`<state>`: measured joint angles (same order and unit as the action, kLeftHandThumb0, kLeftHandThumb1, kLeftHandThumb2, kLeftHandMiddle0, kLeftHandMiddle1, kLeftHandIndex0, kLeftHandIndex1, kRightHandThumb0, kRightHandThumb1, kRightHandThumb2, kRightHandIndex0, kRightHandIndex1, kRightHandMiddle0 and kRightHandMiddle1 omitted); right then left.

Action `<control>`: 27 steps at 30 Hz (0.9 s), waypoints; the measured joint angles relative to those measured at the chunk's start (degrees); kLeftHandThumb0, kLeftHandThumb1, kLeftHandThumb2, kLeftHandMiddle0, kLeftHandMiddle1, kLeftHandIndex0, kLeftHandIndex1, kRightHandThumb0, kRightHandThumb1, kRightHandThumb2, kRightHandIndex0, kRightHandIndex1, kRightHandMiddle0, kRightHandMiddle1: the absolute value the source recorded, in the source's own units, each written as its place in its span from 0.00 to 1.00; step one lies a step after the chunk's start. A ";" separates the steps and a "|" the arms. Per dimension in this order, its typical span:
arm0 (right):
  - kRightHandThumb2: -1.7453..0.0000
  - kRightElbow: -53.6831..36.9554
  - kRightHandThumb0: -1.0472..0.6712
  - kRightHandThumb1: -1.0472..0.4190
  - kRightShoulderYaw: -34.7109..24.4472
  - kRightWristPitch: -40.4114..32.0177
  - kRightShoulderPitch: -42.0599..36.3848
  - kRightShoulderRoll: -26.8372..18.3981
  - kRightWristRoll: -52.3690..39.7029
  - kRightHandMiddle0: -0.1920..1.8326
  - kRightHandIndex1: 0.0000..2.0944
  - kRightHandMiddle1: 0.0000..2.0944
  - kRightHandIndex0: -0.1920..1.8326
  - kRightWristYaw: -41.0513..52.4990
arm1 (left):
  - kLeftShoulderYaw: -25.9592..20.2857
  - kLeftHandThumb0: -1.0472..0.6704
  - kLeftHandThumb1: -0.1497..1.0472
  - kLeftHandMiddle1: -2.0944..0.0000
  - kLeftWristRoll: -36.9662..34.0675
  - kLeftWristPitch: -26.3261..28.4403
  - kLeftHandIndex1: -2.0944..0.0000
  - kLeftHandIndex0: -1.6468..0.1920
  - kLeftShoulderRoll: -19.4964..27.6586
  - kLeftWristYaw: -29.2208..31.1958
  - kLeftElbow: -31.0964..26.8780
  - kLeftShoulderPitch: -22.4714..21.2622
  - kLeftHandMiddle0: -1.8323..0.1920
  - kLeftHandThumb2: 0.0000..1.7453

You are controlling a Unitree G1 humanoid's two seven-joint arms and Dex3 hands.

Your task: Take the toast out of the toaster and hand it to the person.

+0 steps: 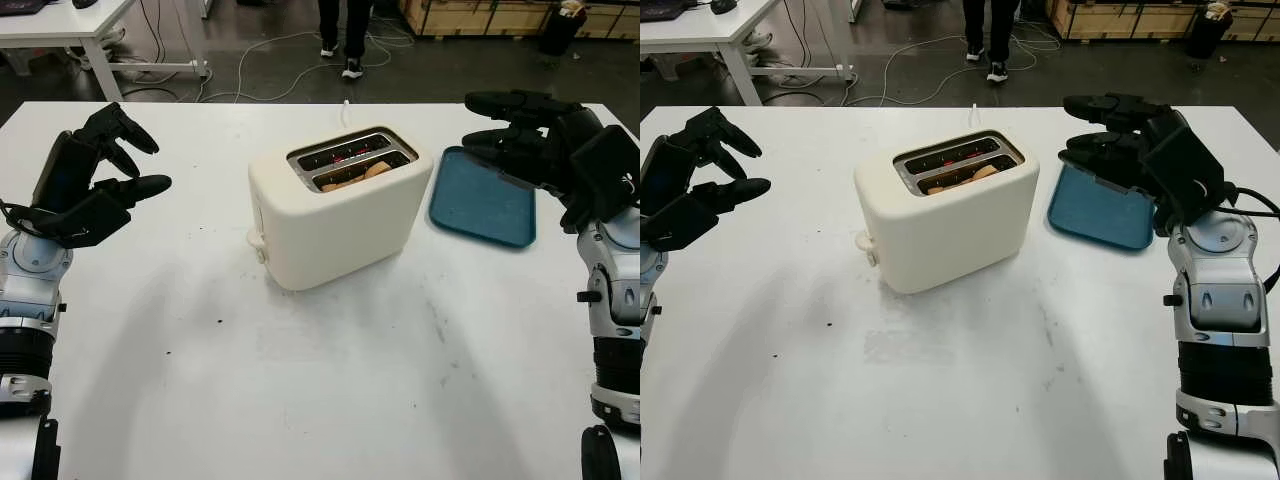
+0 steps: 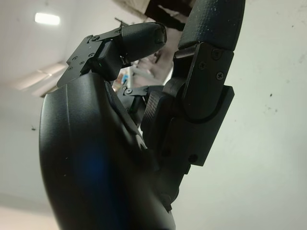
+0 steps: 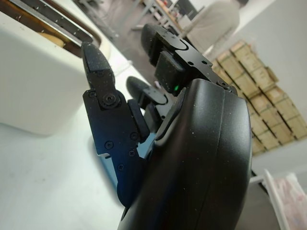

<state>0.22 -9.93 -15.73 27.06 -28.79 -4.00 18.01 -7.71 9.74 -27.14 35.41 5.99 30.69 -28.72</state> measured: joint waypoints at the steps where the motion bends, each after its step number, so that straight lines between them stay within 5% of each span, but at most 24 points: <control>1: 1.00 0.00 0.39 0.17 0.00 0.00 0.00 0.00 -0.01 0.46 0.30 0.00 0.36 0.00 | 0.00 0.00 0.89 0.20 0.03 0.00 0.23 0.70 0.00 -0.21 0.01 0.00 0.64 0.12; 27: 1.00 -0.13 0.38 0.17 -0.75 0.23 0.00 0.76 -0.47 0.45 0.32 0.00 0.34 0.30 | 0.10 0.00 0.89 0.21 0.05 1.58 0.22 0.68 -0.01 -1.54 0.50 0.00 0.62 0.12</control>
<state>0.09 -10.68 -15.50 27.06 -28.03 -4.47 18.31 -7.61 9.79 -25.56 35.40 4.45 31.19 -28.72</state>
